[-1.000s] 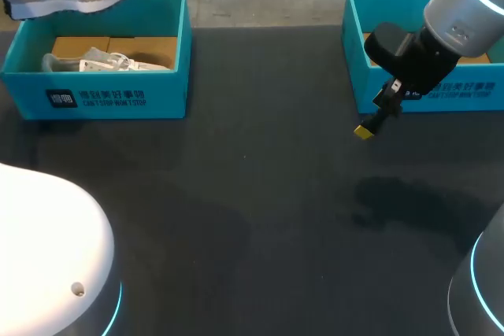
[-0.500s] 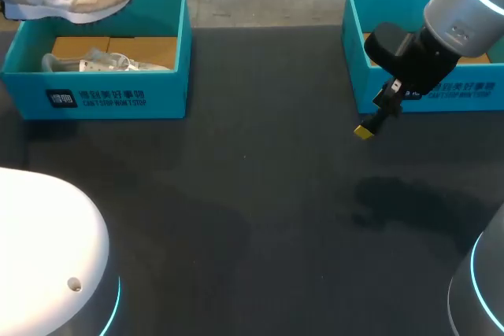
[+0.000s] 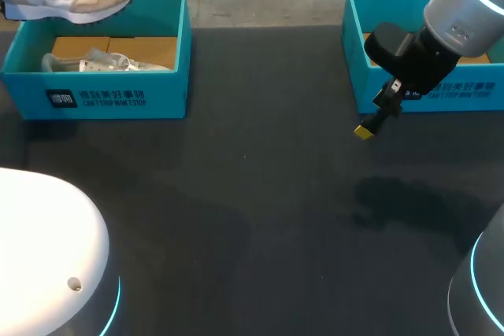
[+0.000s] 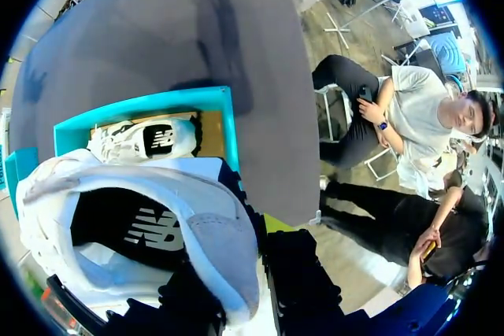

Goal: Take the shoe out of the shoebox, open the shoe tongue, remove and reinsert the insole, then place the shoe into the shoebox

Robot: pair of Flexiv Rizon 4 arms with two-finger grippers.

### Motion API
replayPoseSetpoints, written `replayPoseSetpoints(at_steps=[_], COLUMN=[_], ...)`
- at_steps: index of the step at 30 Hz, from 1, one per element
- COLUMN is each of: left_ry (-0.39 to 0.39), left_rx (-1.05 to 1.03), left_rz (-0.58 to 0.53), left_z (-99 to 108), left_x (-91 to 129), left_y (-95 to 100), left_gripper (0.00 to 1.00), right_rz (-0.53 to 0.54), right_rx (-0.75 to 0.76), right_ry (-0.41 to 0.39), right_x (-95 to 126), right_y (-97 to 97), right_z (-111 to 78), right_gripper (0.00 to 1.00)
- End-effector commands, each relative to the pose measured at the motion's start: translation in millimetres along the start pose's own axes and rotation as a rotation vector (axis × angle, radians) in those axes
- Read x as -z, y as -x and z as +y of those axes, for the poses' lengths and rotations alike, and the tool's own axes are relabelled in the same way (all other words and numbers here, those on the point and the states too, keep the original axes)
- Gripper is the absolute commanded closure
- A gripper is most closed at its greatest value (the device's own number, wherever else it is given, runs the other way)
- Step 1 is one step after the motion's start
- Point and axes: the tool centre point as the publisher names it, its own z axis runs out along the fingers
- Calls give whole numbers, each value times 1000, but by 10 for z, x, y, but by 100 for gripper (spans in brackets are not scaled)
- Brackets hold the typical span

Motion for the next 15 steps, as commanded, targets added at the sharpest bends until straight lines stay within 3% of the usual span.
replayPoseSetpoints(at_steps=[1,15], left_ry=[3,-9], left_rx=[0,-24], left_rz=[0,-20], left_z=[-6,85], left_x=[16,-147], left_y=[-3,184], left_gripper=[100,100], right_rz=[1,1], right_rx=[-1,-1], right_ry=[-2,-2], right_x=[-6,-6], right_y=[5,5], right_z=[4,4], right_gripper=[0,0])
